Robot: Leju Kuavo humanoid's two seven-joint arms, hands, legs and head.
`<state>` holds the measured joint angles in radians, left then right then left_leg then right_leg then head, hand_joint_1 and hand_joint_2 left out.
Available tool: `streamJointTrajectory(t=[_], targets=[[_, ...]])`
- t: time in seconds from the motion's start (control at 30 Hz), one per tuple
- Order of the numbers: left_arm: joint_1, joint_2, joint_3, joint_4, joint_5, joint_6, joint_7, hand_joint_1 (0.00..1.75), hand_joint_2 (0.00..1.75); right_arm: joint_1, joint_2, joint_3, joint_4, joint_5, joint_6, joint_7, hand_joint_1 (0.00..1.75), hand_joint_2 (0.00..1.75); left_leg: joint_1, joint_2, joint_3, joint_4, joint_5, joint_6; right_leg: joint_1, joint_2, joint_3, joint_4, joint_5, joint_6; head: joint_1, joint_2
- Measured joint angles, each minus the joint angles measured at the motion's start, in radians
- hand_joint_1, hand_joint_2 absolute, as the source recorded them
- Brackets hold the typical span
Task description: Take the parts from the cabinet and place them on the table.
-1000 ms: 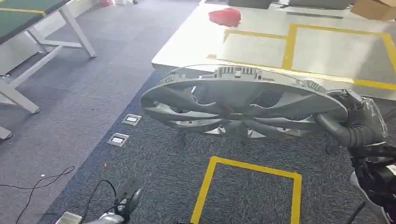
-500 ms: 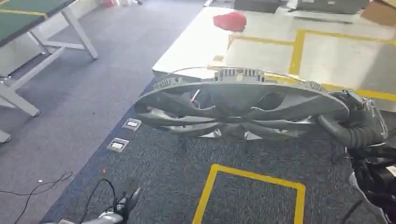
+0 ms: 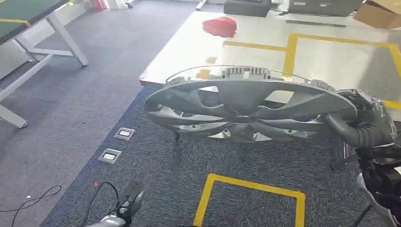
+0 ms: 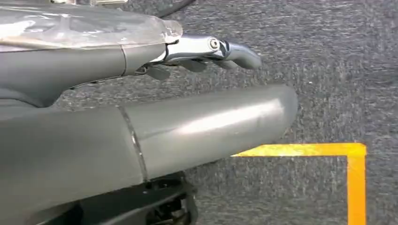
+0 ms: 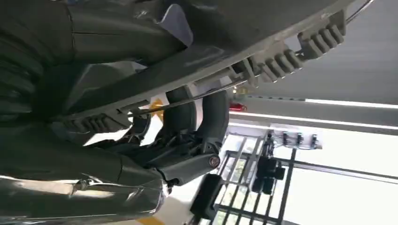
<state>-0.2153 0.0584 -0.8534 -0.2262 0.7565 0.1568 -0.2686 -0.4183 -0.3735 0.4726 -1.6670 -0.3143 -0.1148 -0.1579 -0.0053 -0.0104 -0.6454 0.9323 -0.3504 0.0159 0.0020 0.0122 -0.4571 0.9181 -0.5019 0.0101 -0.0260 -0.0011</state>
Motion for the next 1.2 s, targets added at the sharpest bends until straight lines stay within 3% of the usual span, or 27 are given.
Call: streamJointTrajectory(t=[0.03,0.07,0.1,0.13,0.17,0.23,0.27,0.3,0.33,0.37,0.4,0.43,0.47,0.5,0.57,0.63,0.67,0.73,0.77,0.8,0.83,0.87,0.93,1.0,1.1,1.13,1.2], targets=[[-0.001,0.0,0.0,0.0,-0.002,-0.001,0.0,0.0,0.0,0.001,0.0,-0.001,0.0,0.0,0.0,0.0,1.75,1.75,0.003,0.001,0.004,-0.003,-0.003,0.004,-0.001,0.002,0.023,0.001,0.007,0.005,-0.002,0.0],[-0.003,-0.002,0.0,0.0,-0.003,-0.003,0.0,0.0,0.0,0.001,-0.001,-0.002,-0.001,0.0,-0.001,0.001,1.75,1.75,0.008,0.002,0.017,-0.007,-0.003,0.01,0.005,0.003,0.025,0.002,0.004,0.009,-0.002,0.0],[-0.003,-0.003,0.0,0.0,-0.003,-0.005,0.0,0.0,0.0,0.001,-0.004,-0.008,-0.002,0.0,-0.003,0.003,1.75,1.75,0.01,0.0,0.032,-0.011,-0.007,0.017,0.001,-0.004,0.012,0.025,-0.006,0.01,0.002,0.0],[-0.004,-0.003,0.0,0.0,-0.005,-0.006,0.0,0.0,0.0,-0.001,-0.005,-0.013,-0.003,0.0,-0.004,0.004,1.75,1.75,0.01,0.0,0.043,-0.01,-0.015,0.024,-0.001,-0.005,-0.011,0.083,-0.014,0.016,0.004,0.0],[-0.005,-0.002,0.0,0.0,-0.006,-0.006,0.0,0.0,0.0,-0.001,-0.005,-0.015,-0.003,0.0,-0.007,0.006,1.75,1.75,0.01,0.0,0.052,-0.01,-0.024,0.027,-0.003,-0.005,-0.057,0.167,-0.033,0.023,0.004,0.0],[-0.006,-0.002,0.0,0.0,-0.007,-0.006,0.0,0.0,0.0,0.002,-0.005,-0.016,-0.003,0.0,-0.008,0.008,1.75,1.75,0.009,0.0,0.069,-0.009,-0.042,0.028,-0.004,-0.006,-0.154,0.309,-0.101,0.031,0.005,0.0],[-0.005,-0.003,0.0,0.0,-0.007,-0.006,0.0,0.0,0.0,0.004,-0.005,-0.018,-0.002,0.0,-0.01,0.009,1.75,1.75,0.009,-0.001,0.081,-0.009,-0.053,0.028,-0.005,-0.006,-0.184,0.334,-0.127,0.033,0.005,0.0],[-0.004,-0.003,0.0,0.0,-0.007,-0.006,0.0,0.0,0.0,0.006,-0.005,-0.019,-0.002,0.0,-0.009,0.013,1.75,1.75,0.009,-0.003,0.097,-0.009,-0.065,0.028,-0.006,-0.006,-0.194,0.317,-0.127,0.035,0.005,0.0],[-0.004,-0.003,0.0,0.0,-0.007,-0.006,0.0,0.0,0.0,0.008,-0.005,-0.019,-0.001,0.0,-0.01,0.016,1.75,1.75,0.009,-0.006,0.116,-0.009,-0.078,0.027,-0.006,-0.006,-0.188,0.263,-0.098,0.032,0.006,0.0],[-0.004,-0.004,0.0,0.0,-0.007,-0.006,0.0,0.0,0.0,0.007,-0.006,-0.021,-0.001,0.0,-0.01,0.017,1.75,1.75,0.009,-0.007,0.134,-0.008,-0.091,0.025,-0.006,-0.006,-0.173,0.183,-0.04,0.028,0.007,0.0],[-0.004,-0.005,0.0,0.0,-0.007,-0.006,0.0,0.0,0.0,0.007,-0.006,-0.023,-0.001,-0.001,-0.01,0.017,1.75,1.75,0.008,-0.007,0.153,-0.009,-0.105,0.022,-0.005,-0.006,-0.156,0.094,0.043,0.023,0.007,0.0],[-0.003,-0.005,0.0,0.0,-0.007,-0.006,0.0,0.0,0.0,0.007,-0.006,-0.023,0.0,-0.003,-0.011,0.017,1.75,1.75,0.008,-0.007,0.163,-0.01,-0.119,0.019,-0.004,-0.006,-0.151,0.02,0.143,0.015,0.008,0.0],[-0.003,-0.006,0.0,0.0,-0.007,-0.006,0.001,0.0,0.0,0.008,-0.006,-0.024,0.002,-0.003,-0.013,0.017,1.75,1.75,0.005,-0.008,0.174,-0.007,-0.125,0.015,0.002,-0.009,-0.154,0.02,0.125,0.009,0.007,0.0],[-0.006,-0.005,0.0,0.0,-0.006,-0.006,0.002,0.0,0.0,0.005,-0.006,-0.022,0.002,-0.004,-0.014,0.019,1.75,1.75,0.005,-0.009,0.164,-0.009,-0.127,0.009,0.005,-0.008,-0.131,0.018,0.123,-0.001,0.011,0.0],[-0.007,-0.006,0.0,0.0,-0.005,-0.006,0.003,0.0,0.0,0.006,-0.006,-0.025,0.0,-0.004,-0.018,0.019,1.75,1.75,0.002,-0.008,0.167,0.002,-0.128,0.003,0.004,-0.007,-0.133,0.017,0.121,-0.012,0.005,0.0],[-0.008,-0.006,0.0,0.0,-0.003,-0.006,0.003,0.0,0.0,0.004,-0.007,-0.026,0.0,-0.003,-0.018,0.019,1.75,1.75,0.005,-0.001,0.129,0.082,-0.122,-0.005,-0.003,-0.008,-0.108,0.005,0.112,-0.02,0.003,0.0],[-0.008,-0.006,0.0,0.0,-0.002,-0.006,0.003,0.0,0.0,0.003,-0.007,-0.026,0.0,-0.003,-0.018,0.019,1.75,1.75,0.007,0.001,0.078,0.16,-0.134,-0.011,-0.004,-0.008,-0.103,0.004,0.105,-0.025,0.001,0.0],[-0.005,-0.006,0.0,0.0,0.001,-0.006,0.003,0.0,0.0,0.003,-0.007,-0.024,0.0,-0.004,-0.019,0.019,1.75,1.75,0.01,0.002,-0.03,0.301,-0.202,-0.021,-0.004,-0.007,-0.091,0.004,0.089,-0.027,0.0,0.0],[-0.003,-0.006,0.0,0.0,0.001,-0.006,0.003,0.0,0.0,0.004,-0.007,-0.024,0.0,-0.004,-0.019,0.019,1.75,1.75,0.01,0.002,-0.066,0.334,-0.229,-0.022,-0.004,-0.006,-0.081,0.004,0.08,-0.027,-0.001,0.0],[-0.002,-0.006,0.0,0.0,0.001,-0.006,0.003,0.0,0.0,0.005,-0.007,-0.023,0.001,-0.004,-0.019,0.02,1.75,1.75,0.01,0.002,-0.083,0.33,-0.23,-0.022,-0.004,-0.005,-0.068,0.004,0.07,-0.026,-0.004,0.0],[-0.001,-0.005,0.0,0.0,0.002,-0.006,0.003,0.0,0.0,0.006,-0.007,-0.022,0.002,-0.003,-0.019,0.021,1.75,1.75,0.011,0.002,-0.079,0.287,-0.202,-0.021,-0.004,-0.005,-0.054,0.004,0.059,-0.025,-0.005,0.0],[0.0,-0.005,0.0,0.0,0.002,-0.005,0.003,0.0,0.0,0.006,-0.007,-0.022,0.002,-0.003,-0.019,0.022,1.75,1.75,0.01,0.003,-0.059,0.214,-0.148,-0.018,-0.004,-0.005,-0.039,0.005,0.048,-0.024,-0.005,0.0],[0.001,-0.004,0.0,0.0,0.002,-0.005,0.003,0.0,0.0,0.004,-0.007,-0.022,0.002,-0.004,-0.019,0.021,1.75,1.75,0.009,0.004,-0.006,0.031,0.0,-0.006,-0.004,-0.007,-0.014,0.003,0.024,-0.016,-0.006,0.0],[0.001,-0.004,0.0,0.0,0.002,-0.005,0.002,0.0,0.0,-0.002,-0.007,-0.022,0.003,-0.004,-0.019,0.02,1.75,1.75,0.001,0.003,-0.001,0.01,-0.011,0.003,0.002,-0.003,-0.007,0.006,0.005,-0.004,-0.002,0.0],[-0.001,-0.008,0.0,0.0,0.002,-0.005,0.0,0.0,0.0,-0.004,-0.007,-0.023,0.003,-0.004,-0.018,0.022,1.75,1.75,0.006,0.002,0.017,0.005,-0.015,0.019,0.001,-0.003,0.009,0.016,-0.001,0.006,-0.001,0.0],[-0.001,-0.007,0.0,0.0,0.002,-0.005,0.0,0.0,0.0,-0.004,-0.007,-0.025,0.003,-0.004,-0.018,0.022,1.75,1.75,0.008,0.001,0.03,-0.001,-0.021,0.023,-0.002,-0.007,-0.013,0.055,-0.007,0.009,0.0,0.0],[-0.002,-0.006,0.0,0.0,0.001,-0.005,0.0,0.0,0.0,-0.005,-0.007,-0.023,0.003,-0.004,-0.019,0.019,1.75,1.75,0.008,0.001,0.049,-0.001,-0.036,0.03,-0.004,-0.007,-0.098,0.22,-0.047,0.021,0.003,0.0]])
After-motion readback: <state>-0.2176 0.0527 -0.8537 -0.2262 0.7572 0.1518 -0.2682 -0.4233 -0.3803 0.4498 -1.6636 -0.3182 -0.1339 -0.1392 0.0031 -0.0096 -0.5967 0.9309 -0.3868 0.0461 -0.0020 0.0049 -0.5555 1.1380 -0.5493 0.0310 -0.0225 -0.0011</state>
